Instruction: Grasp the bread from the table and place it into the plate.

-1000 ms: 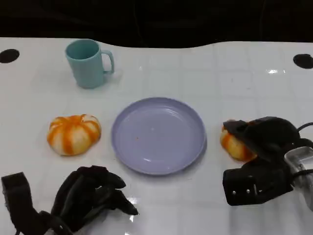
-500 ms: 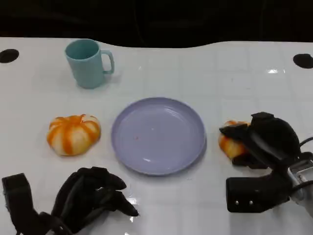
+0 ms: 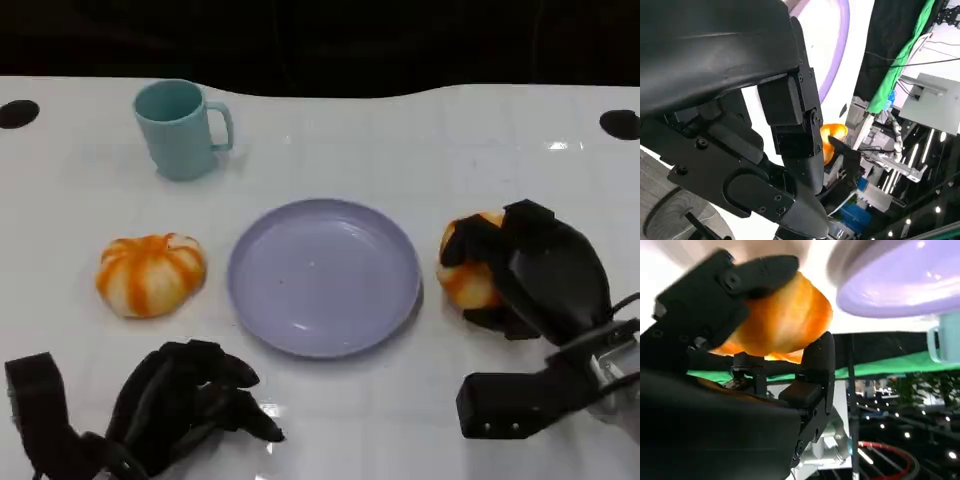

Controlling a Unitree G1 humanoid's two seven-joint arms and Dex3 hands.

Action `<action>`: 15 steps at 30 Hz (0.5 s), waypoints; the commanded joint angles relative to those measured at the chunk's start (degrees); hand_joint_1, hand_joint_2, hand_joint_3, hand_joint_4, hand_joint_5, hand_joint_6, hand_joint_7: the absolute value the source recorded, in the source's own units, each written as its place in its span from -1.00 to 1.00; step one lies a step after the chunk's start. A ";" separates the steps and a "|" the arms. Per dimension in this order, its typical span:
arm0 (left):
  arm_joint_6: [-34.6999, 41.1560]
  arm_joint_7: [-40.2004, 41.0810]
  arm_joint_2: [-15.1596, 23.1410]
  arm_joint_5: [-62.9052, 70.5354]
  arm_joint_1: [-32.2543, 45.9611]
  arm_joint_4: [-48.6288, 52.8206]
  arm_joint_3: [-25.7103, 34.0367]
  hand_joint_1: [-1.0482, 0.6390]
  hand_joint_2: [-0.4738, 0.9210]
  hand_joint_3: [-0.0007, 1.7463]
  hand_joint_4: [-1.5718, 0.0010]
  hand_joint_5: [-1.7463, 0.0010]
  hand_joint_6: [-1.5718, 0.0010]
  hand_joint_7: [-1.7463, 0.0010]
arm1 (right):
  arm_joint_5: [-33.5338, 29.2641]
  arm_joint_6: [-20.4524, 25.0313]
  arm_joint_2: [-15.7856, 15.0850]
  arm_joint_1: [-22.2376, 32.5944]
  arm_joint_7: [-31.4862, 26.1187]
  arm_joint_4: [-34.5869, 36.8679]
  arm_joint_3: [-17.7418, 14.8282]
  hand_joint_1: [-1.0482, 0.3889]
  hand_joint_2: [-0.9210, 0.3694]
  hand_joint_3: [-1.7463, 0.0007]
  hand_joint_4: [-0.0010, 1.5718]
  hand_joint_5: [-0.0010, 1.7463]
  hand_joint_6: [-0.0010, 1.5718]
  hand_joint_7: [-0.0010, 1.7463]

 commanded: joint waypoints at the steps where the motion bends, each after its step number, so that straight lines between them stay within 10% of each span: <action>1: -0.31 0.72 0.71 0.32 0.56 -0.23 0.28 -0.96 0.75 -1.00 -1.00 0.64 -1.00 0.90 | 1.70 -1.50 -0.23 -1.15 -1.21 -0.73 -1.02 0.33 -0.03 -0.33 0.21 1.00 -0.13 1.00; 15: 0.43 1.36 0.77 0.33 1.05 -1.10 0.16 -0.99 0.76 -1.00 -1.00 0.61 -1.00 0.87 | 2.62 -2.84 -0.04 -1.44 -2.80 -4.66 -2.93 0.32 0.11 -0.55 0.26 1.00 -0.07 1.00</action>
